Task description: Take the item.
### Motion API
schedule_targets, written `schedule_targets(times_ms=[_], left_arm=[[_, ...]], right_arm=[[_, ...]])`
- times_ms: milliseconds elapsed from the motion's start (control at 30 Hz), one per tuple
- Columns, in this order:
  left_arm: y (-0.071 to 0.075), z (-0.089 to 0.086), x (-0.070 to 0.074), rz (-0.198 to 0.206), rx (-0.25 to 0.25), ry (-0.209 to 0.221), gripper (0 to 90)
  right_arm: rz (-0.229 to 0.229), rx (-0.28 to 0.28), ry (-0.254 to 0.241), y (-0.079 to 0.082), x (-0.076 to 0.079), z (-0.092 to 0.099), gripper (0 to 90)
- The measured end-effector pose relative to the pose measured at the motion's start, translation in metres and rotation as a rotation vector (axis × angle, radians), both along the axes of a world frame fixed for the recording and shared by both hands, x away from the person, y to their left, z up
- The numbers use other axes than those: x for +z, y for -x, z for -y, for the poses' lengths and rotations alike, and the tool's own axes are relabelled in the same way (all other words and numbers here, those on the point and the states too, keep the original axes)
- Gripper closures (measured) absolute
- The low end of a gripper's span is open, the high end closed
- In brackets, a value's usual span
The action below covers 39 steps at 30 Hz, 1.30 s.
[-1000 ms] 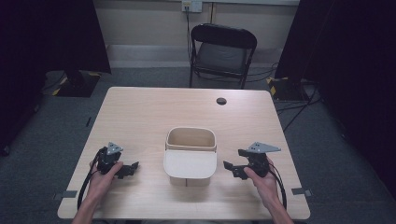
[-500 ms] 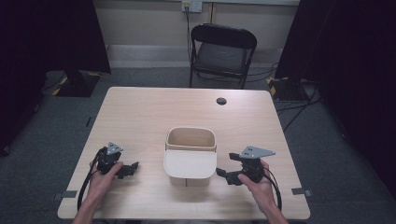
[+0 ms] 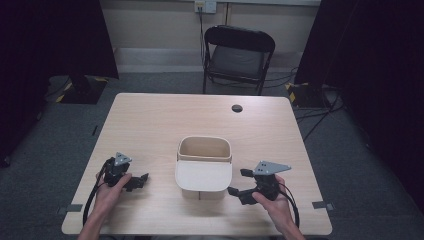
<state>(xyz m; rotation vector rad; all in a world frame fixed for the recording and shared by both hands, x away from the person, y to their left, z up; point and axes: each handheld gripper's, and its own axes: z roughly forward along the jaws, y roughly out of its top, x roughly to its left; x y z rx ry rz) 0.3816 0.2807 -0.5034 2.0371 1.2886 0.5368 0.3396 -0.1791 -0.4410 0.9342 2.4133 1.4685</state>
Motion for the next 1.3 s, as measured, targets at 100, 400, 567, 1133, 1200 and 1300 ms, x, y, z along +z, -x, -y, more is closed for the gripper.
schedule_targets(times_ms=[100,400,567,1133,1200,1300], left_arm=[[0.000,0.000,0.000,0.000,0.000,0.000,0.0],[0.000,0.000,0.000,0.000,0.000,0.000,0.0],[0.000,0.000,0.000,0.000,0.000,0.000,0.0],[0.001,0.000,0.000,0.002,0.000,-0.002,0.3],[0.001,0.000,0.000,0.000,-0.003,-0.008,0.3],[0.002,0.000,0.000,0.005,0.004,0.004,0.6]], right_arm=[[-0.002,0.009,-0.004,0.000,-0.001,-0.001,15.3],[-0.019,0.042,-0.016,0.001,-0.007,-0.012,15.1],[-0.029,0.055,-0.017,0.001,-0.009,-0.018,15.0],[-0.024,0.056,-0.009,-0.004,-0.014,-0.028,10.2],[-0.020,0.053,-0.014,-0.004,-0.013,-0.029,9.1],[-0.015,0.051,-0.016,-0.005,-0.012,-0.030,7.9]])
